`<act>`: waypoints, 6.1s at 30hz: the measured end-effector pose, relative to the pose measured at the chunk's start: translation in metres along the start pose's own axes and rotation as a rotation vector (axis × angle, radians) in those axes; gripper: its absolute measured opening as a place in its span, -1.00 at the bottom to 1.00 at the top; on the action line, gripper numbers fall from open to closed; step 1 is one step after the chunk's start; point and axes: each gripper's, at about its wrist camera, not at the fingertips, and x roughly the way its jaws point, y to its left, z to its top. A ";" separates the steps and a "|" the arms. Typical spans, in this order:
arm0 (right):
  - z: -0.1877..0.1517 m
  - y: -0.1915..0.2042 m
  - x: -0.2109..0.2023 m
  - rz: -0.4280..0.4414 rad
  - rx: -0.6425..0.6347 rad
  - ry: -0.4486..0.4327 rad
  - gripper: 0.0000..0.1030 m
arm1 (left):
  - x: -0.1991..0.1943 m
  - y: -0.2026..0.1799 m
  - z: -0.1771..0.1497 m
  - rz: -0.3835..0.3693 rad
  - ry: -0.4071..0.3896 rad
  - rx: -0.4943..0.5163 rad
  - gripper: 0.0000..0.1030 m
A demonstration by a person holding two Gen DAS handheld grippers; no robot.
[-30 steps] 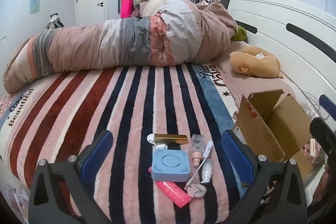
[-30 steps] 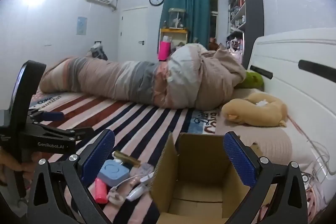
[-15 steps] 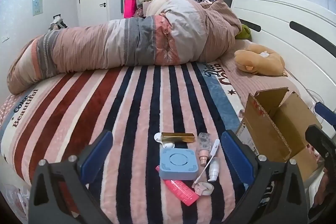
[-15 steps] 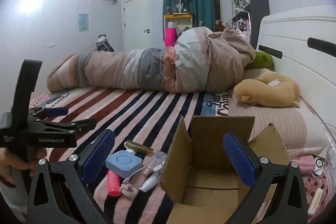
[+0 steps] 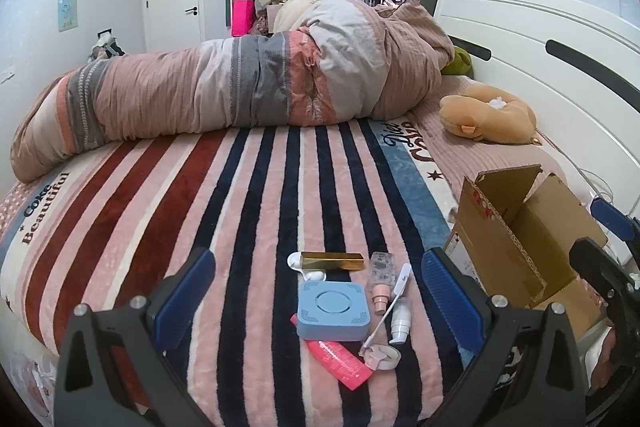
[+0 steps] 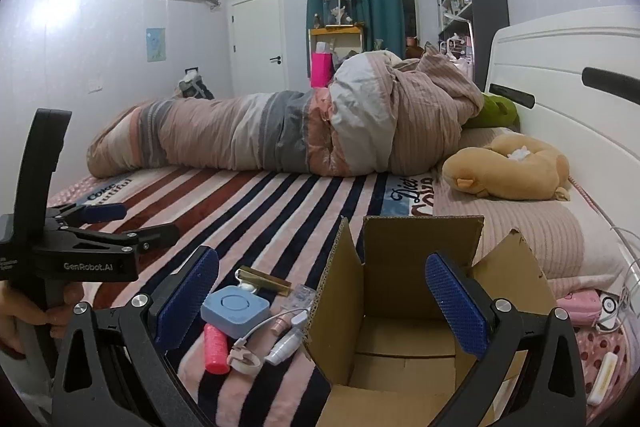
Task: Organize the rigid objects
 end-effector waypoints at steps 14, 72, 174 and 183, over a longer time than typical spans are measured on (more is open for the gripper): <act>-0.001 -0.015 0.000 0.041 0.048 0.033 1.00 | 0.001 -0.008 -0.002 -0.002 0.011 0.010 0.99; 0.010 0.086 0.048 0.109 -0.102 0.131 0.61 | 0.007 0.095 -0.015 -0.035 -0.062 -0.032 0.99; -0.002 0.187 0.163 0.477 -0.284 0.261 0.53 | 0.042 0.139 -0.026 -0.724 0.150 -0.250 -0.11; 0.029 0.121 0.105 0.416 -0.186 0.146 0.53 | -0.007 0.052 0.028 -0.689 0.052 -0.006 -0.37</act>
